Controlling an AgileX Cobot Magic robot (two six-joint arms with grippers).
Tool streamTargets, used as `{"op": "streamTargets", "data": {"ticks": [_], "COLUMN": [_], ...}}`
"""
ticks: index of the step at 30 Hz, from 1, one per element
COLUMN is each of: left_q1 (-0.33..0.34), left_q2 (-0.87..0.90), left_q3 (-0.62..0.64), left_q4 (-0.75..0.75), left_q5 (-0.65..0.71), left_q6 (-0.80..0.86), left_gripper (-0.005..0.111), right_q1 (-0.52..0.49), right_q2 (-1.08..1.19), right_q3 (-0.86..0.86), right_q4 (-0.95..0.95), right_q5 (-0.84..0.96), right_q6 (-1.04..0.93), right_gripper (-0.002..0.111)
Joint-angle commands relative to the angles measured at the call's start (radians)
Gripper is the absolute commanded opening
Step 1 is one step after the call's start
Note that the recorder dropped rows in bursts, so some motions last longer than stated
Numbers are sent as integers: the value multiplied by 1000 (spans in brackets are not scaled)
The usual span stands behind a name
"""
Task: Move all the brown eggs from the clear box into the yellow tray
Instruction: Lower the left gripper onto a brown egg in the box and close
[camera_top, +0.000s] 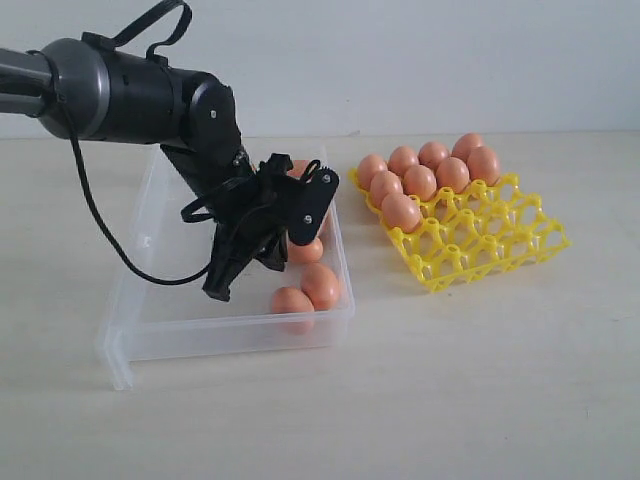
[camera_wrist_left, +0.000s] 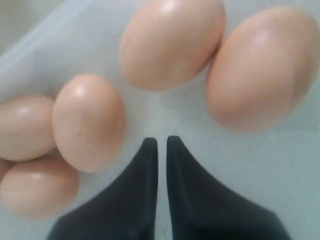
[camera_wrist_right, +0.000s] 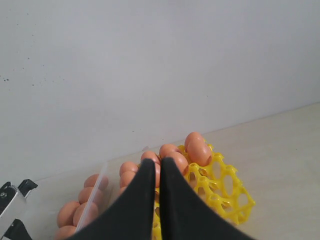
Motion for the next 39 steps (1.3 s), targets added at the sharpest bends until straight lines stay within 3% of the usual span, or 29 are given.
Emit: {"op": "streamTargets", "data": {"ticks": [1, 4, 7, 9, 12, 14, 20, 33, 39], "left_q1": [-3, -3, -3, -3, -3, -3, -3, -3, -3], "left_q2": [-22, -22, -22, -22, -20, -11, 35, 101, 124], "left_q3": [-8, -8, -8, -8, -8, -8, -43, -55, -55], "left_q4": [-69, -69, -69, -69, -72, -72, -41, -37, -35], "left_q5": [12, 8, -23, -76, -189, -232, -173, -180, -207], "left_q6": [74, 94, 106, 108, 108, 104, 25, 25, 20], "left_gripper": [4, 13, 32, 47, 58, 57, 56, 55, 32], "right_q1": [0, 0, 0, 0, 0, 0, 0, 0, 0], "right_q2": [3, 3, 3, 3, 3, 3, 3, 3, 3], "right_q3": [4, 4, 4, 4, 4, 4, 4, 4, 4], "right_q4": [-2, -2, -2, -2, -2, -2, -2, -2, -2], "right_q5": [1, 1, 1, 1, 1, 1, 1, 1, 1], "right_q6": [-2, -2, -2, -2, -2, -2, -2, -2, -2], "right_gripper": [0, 0, 0, 0, 0, 0, 0, 0, 0]}}
